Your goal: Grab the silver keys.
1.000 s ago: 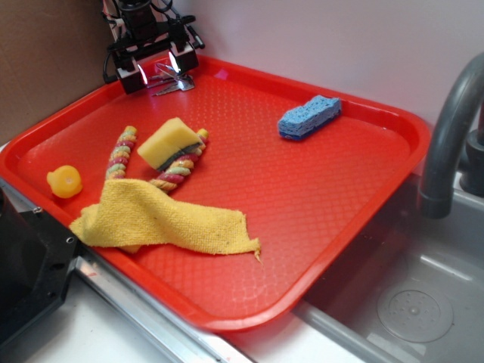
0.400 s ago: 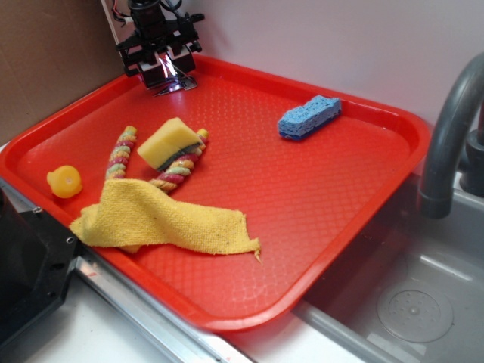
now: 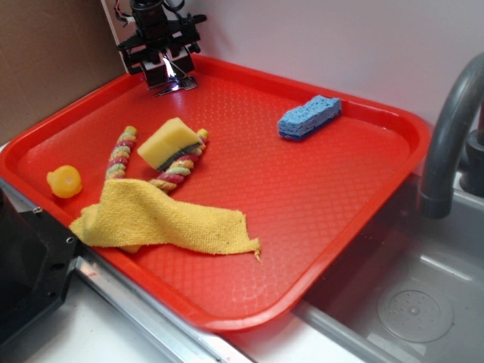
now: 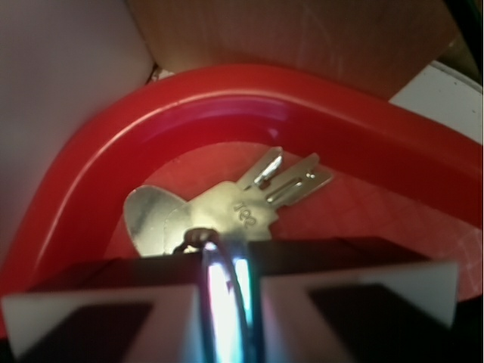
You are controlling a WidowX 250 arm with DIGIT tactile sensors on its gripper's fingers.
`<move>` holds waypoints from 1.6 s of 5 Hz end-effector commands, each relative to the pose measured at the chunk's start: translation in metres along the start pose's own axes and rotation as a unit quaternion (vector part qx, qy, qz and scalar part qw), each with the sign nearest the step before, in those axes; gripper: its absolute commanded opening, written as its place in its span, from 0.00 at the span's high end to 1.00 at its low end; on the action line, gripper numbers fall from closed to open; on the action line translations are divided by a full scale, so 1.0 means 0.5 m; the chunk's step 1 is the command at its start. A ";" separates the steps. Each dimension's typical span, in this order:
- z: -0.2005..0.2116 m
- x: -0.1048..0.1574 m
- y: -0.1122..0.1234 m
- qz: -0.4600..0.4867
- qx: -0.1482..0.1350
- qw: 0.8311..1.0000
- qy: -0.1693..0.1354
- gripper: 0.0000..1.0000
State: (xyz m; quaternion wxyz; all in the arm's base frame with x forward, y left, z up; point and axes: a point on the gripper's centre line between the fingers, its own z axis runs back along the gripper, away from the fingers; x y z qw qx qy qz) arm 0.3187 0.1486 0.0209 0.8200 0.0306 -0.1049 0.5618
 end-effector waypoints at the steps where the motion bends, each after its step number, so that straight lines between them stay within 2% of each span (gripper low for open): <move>1: 0.043 0.011 0.016 -0.008 -0.010 1.000 -0.016 1.00; 2: 0.101 -0.048 0.075 -0.115 0.026 0.992 0.040 1.00; 3: 0.218 -0.124 0.129 -0.229 -0.039 0.971 0.055 1.00; 4: 0.311 -0.146 0.148 -0.338 -0.120 0.933 0.024 1.00; 5: 0.409 -0.150 0.130 -0.375 -0.168 0.911 -0.004 1.00; 6: 0.508 -0.143 0.091 -0.378 -0.153 0.913 0.001 1.00; 7: 0.492 -0.140 0.074 -0.382 -0.142 0.913 0.026 1.00; 8: 0.478 -0.146 0.065 -0.381 -0.134 0.914 0.034 1.00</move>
